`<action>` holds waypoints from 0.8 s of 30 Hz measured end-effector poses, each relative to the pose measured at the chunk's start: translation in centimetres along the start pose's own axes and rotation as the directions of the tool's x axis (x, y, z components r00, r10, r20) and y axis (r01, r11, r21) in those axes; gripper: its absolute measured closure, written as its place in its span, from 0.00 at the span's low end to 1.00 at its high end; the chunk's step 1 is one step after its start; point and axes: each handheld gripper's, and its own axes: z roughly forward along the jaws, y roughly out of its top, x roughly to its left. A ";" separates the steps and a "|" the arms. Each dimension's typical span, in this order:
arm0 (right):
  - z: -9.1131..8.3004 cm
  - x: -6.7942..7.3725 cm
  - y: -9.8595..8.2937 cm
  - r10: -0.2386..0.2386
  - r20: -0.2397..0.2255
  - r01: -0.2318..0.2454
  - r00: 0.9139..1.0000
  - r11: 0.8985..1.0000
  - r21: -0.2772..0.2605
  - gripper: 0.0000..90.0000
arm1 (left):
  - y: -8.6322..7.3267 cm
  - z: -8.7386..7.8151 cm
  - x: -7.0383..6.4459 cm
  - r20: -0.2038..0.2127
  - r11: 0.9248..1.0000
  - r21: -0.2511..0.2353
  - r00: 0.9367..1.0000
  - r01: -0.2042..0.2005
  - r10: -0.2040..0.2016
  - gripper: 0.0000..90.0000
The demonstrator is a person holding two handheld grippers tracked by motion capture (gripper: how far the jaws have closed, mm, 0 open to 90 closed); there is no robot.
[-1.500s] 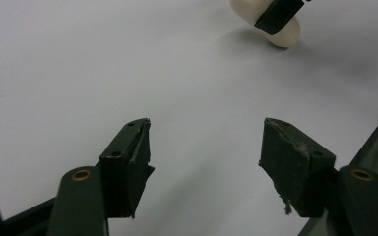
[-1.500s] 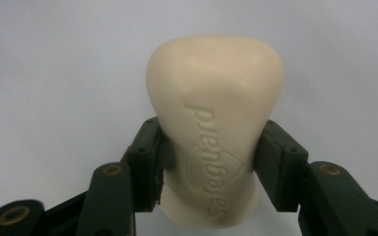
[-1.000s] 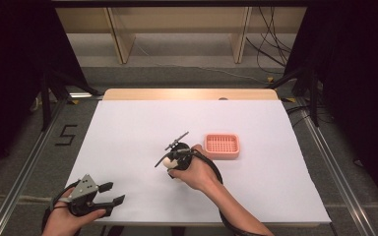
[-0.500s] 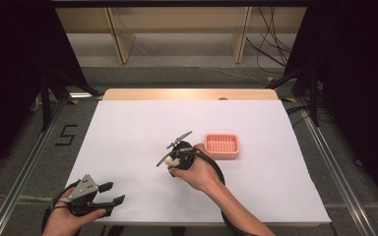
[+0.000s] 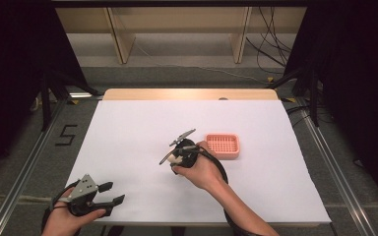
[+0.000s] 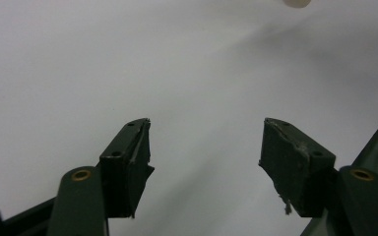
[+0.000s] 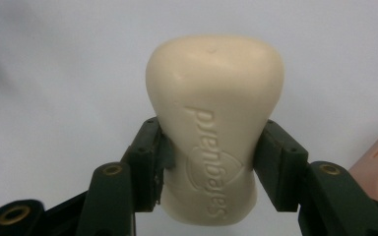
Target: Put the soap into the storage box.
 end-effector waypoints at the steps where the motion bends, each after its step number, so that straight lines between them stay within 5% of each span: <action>1: -0.1 0.0 0.0 0.016 -0.006 -0.016 1.000 1.000 0.008 0.56 | 0.0 0.0 0.1 -0.002 1.000 0.004 1.000 -0.008 0.008 0.39; 21: -1.4 -1.7 -0.5 0.047 0.035 -0.046 0.998 0.999 -0.011 0.56 | -0.1 0.0 0.0 0.001 1.000 0.006 1.000 0.017 -0.017 0.39; 24: -1.5 -2.2 -0.5 0.022 0.035 -0.021 0.999 1.000 -0.010 0.56 | 0.0 -0.1 0.2 -0.005 1.000 0.011 1.000 -0.017 0.017 0.39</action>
